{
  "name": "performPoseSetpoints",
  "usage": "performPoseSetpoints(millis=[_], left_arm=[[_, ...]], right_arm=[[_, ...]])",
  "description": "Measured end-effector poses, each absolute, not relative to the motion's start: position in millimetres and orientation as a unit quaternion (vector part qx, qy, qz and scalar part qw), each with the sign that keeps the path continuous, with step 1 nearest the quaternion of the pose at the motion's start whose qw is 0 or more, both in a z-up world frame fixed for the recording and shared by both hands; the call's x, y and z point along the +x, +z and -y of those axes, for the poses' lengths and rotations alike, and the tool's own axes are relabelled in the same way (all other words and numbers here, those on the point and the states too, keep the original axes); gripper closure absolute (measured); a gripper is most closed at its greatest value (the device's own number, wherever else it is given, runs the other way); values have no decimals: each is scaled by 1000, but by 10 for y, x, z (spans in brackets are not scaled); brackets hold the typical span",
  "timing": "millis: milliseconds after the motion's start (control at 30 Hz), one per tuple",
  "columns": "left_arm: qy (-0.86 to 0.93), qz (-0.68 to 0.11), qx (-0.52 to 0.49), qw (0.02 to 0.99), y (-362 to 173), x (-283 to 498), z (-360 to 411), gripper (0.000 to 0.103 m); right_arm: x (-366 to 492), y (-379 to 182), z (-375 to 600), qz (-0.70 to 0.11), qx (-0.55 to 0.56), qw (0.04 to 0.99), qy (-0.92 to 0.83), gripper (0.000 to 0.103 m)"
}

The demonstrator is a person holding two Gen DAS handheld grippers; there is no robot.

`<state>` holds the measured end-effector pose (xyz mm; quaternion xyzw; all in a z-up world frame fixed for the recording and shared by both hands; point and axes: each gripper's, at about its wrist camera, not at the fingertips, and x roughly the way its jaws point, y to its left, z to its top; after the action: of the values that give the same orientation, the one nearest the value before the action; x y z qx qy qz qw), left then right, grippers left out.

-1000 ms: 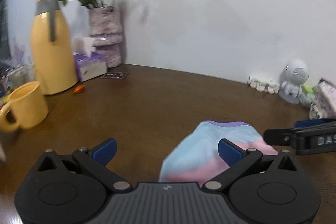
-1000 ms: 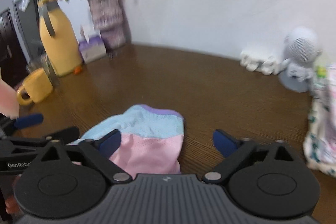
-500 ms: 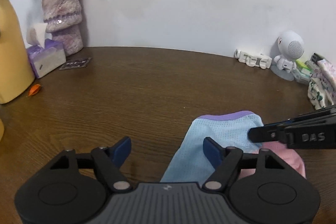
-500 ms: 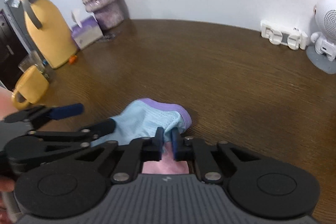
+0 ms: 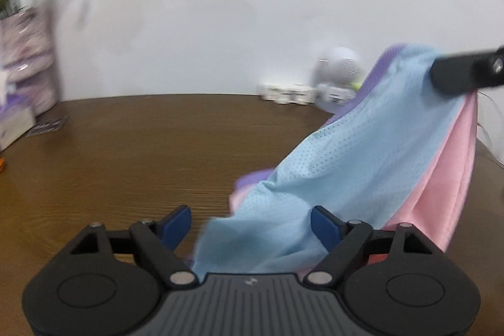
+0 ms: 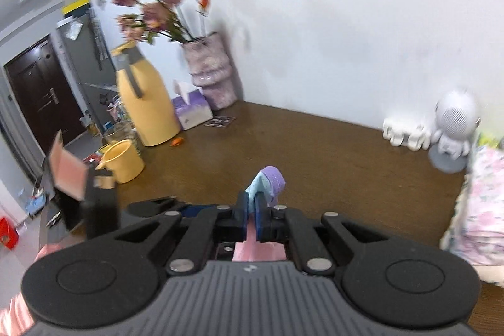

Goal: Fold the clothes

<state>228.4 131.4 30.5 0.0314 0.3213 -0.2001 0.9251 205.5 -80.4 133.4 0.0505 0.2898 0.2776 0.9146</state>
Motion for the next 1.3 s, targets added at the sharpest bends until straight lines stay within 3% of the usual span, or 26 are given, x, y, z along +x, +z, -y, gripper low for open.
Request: performPoseSetpoints(millis=[67, 100, 133, 167, 400, 433, 500, 533, 567, 600, 667, 733, 833, 933, 1000, 1067, 1100, 1133, 1167, 1200, 1300], left_arm=[[-223, -329, 33, 917, 338, 2187, -1216, 57], [-232, -332, 29, 914, 353, 2144, -1178, 67], [-243, -337, 26, 909, 366, 2097, -1135, 91], [-254, -342, 24, 905, 377, 2050, -1092, 102], [-251, -313, 56, 914, 482, 1624, -780, 103], [-249, -312, 59, 915, 478, 1597, -765, 103], [-228, -316, 63, 919, 458, 1595, -808, 99], [-214, -320, 64, 921, 444, 1605, -849, 92], [-201, -323, 64, 923, 427, 1615, -897, 79], [-186, -323, 65, 925, 410, 1626, -946, 72], [-157, -324, 66, 931, 376, 1655, -1047, 43], [-133, -323, 61, 935, 342, 1730, -1119, 30], [-127, -328, 41, 935, 319, 1814, -1316, 28], [-135, -341, 33, 930, 246, 1933, -1401, 28], [-141, -340, 45, 929, 184, 2023, -1356, 29], [-146, -335, 59, 929, 156, 2073, -1310, 32], [-153, -332, 65, 928, 148, 2099, -1293, 37], [-160, -331, 70, 927, 144, 2122, -1278, 54], [-166, -332, 71, 926, 150, 2136, -1270, 83], [-173, -333, 71, 924, 162, 2144, -1270, 95], [-176, -327, 75, 925, 216, 2142, -1258, 101]], right_arm=[[1861, 1399, 912, -279, 47, 918, 277, 100], [1779, 1427, 976, -274, 49, 920, 275, 100], [1698, 1455, 1042, -268, 52, 923, 272, 102], [1618, 1484, 1108, -262, 56, 925, 270, 103], [1298, 1433, 1387, -263, 36, 934, 237, 102], [1293, 1374, 1394, -273, 28, 933, 232, 100], [1319, 1182, 1358, -296, 8, 929, 222, 87], [1349, 1065, 1318, -310, -4, 925, 219, 63], [1381, 948, 1274, -324, -15, 921, 216, 46], [1413, 830, 1229, -337, -26, 916, 214, 45], [1482, 587, 1132, -362, -51, 906, 214, 45], [1548, 390, 1035, -384, -63, 894, 222, 45], [1597, 237, 878, -391, -81, 889, 223, 45], [1678, 175, 750, -387, -87, 891, 220, 48], [1767, 129, 683, -394, -81, 888, 223, 60], [1858, 94, 639, -404, -71, 885, 221, 86], [1908, 81, 616, -409, -66, 883, 220, 92], [1946, 74, 607, -413, -61, 883, 217, 96], [1977, 70, 604, -415, -57, 883, 213, 99], [2005, 74, 605, -415, -53, 884, 210, 101], [2052, 153, 631, -402, -44, 894, 196, 103]])
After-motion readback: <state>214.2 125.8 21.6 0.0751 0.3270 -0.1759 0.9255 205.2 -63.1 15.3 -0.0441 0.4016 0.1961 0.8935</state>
